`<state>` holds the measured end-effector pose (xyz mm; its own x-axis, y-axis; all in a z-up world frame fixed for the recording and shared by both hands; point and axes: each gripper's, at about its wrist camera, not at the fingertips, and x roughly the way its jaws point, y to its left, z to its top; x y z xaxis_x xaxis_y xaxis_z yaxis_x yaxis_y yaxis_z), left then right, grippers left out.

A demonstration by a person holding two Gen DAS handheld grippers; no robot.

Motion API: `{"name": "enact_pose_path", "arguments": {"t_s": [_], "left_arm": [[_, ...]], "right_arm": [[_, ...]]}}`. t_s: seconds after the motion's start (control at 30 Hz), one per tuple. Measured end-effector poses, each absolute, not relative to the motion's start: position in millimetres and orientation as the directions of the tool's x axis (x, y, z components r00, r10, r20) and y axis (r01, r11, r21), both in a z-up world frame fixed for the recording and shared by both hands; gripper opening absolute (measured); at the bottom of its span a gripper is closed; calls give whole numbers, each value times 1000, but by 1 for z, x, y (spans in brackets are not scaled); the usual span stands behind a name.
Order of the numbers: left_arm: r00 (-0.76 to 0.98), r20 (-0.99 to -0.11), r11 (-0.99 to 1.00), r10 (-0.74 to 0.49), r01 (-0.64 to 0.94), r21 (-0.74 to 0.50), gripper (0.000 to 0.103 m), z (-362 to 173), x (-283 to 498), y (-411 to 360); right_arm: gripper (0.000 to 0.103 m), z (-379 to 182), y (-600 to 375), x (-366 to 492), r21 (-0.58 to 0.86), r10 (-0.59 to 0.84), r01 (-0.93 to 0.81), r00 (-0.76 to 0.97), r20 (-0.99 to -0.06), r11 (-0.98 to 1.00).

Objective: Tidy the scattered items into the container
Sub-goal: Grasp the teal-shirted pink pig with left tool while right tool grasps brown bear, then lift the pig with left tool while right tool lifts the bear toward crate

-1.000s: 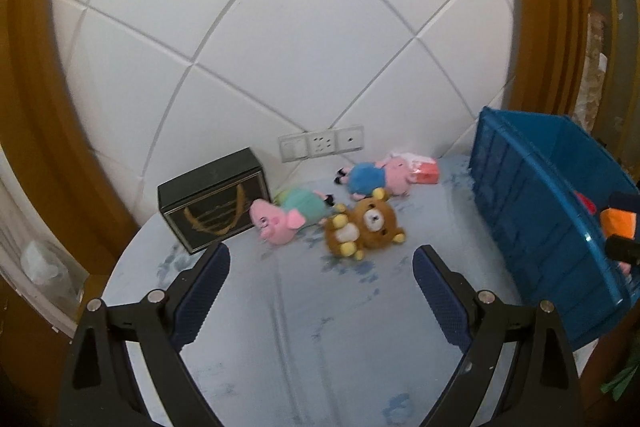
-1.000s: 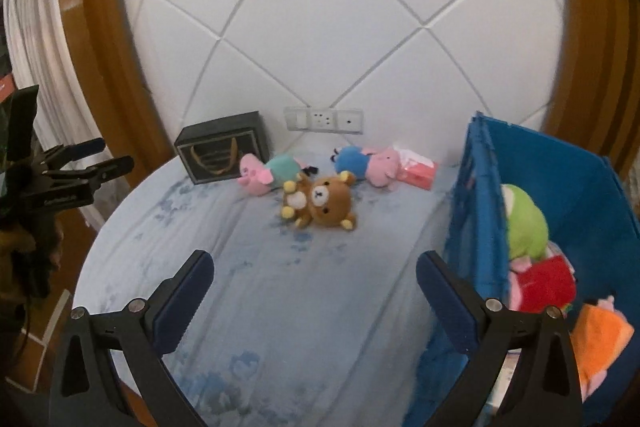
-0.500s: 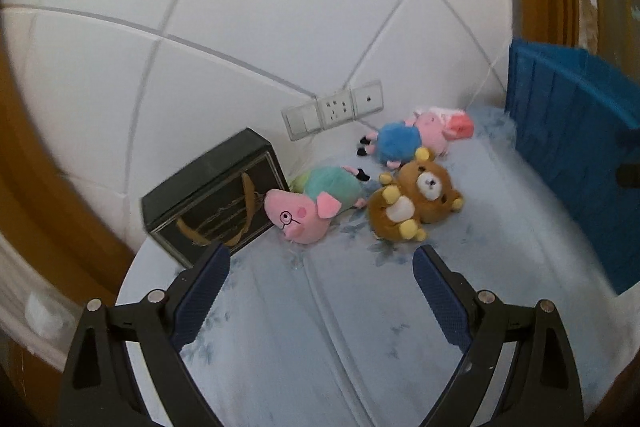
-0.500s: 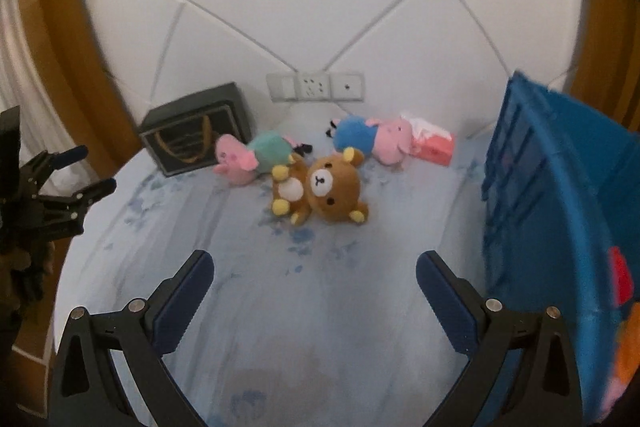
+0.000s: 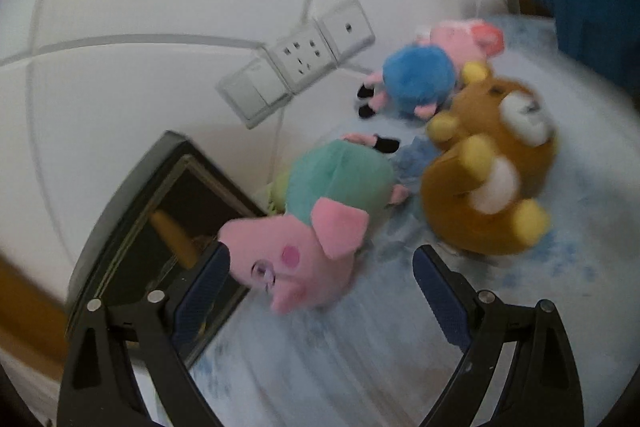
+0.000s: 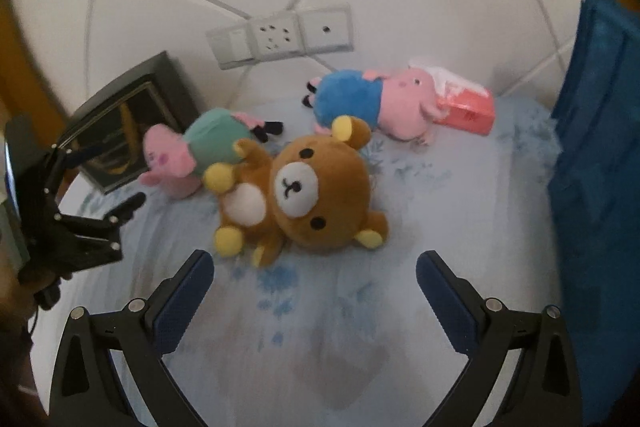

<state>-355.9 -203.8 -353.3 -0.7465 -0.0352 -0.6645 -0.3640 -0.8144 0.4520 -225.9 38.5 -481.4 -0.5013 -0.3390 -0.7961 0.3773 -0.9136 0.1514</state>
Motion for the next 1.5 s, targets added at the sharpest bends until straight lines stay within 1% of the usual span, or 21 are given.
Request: {"name": "enact_pose_path", "arguments": {"t_s": [0.1, 0.23, 0.33, 0.4, 0.43, 0.53, 0.67, 0.7, 0.8, 0.83, 0.87, 0.9, 0.97, 1.07, 1.2, 1.33, 1.5], "left_arm": [[-741, -669, -813, -52, -358, 460, 93, -371, -388, -205], [-734, -676, -814, -67, -352, 463, 93, -387, -421, -206], [-709, -702, -778, -74, -399, 485, 93, -407, -437, -200], [-694, -713, -764, -101, -404, 502, 94, -421, -447, -200], [-690, -714, -762, -118, -397, 511, 97, -426, -452, -200], [-675, -714, -758, -186, -364, 541, 98, -441, -465, -200], [-681, -707, -792, -190, -320, 520, 95, -442, -472, -199], [-684, -704, -799, -192, -307, 516, 92, -442, -471, -198], [-691, -695, -814, -197, -279, 509, 82, -440, -466, -199], [-689, -696, -823, -200, -267, 501, 78, -438, -464, -200], [-687, -698, -833, -200, -256, 490, 76, -436, -461, -201], [-686, -699, -842, -200, -245, 481, 73, -433, -458, -203], [-686, -700, -852, -198, -232, 469, 70, -427, -450, -205], [-685, -702, -872, -194, -206, 443, 67, -417, -433, -208], [-661, -731, -909, -170, -180, 375, 65, -405, -399, -215], [-641, -751, -921, -160, -176, 347, 65, -402, -359, -212], [-599, -790, -951, -128, -151, 269, 65, -394, -304, -210]], "right_arm": [[103, -504, 32, -249, 134, -317, 362, -513, -797, -923], [103, -534, 26, -281, 154, -319, 339, -514, -796, -928], [103, -552, 20, -300, 173, -341, 351, -500, -796, -920], [103, -560, 14, -307, 183, -354, 363, -492, -795, -914], [103, -566, 9, -311, 178, -359, 379, -487, -796, -908], [103, -579, 1, -317, 172, -362, 395, -477, -801, -902], [103, -577, -4, -323, 172, -374, 400, -507, -777, -900], [103, -577, -6, -325, 177, -379, 403, -504, -776, -898], [101, -578, -9, -329, 180, -381, 408, -491, -783, -895], [97, -577, -9, -330, 183, -384, 408, -489, -783, -894], [93, -575, -10, -330, 180, -383, 410, -490, -783, -894], [90, -574, -10, -329, 178, -381, 410, -491, -783, -894], [82, -572, -10, -326, 172, -378, 411, -494, -783, -895], [76, -571, -6, -314, 170, -373, 408, -494, -786, -897], [74, -568, 11, -289, 178, -368, 389, -494, -788, -904], [74, -564, 32, -260, 195, -354, 355, -468, -810, -914], [74, -553, 50, -219, 170, -331, 365, -440, -835, -915]]}}
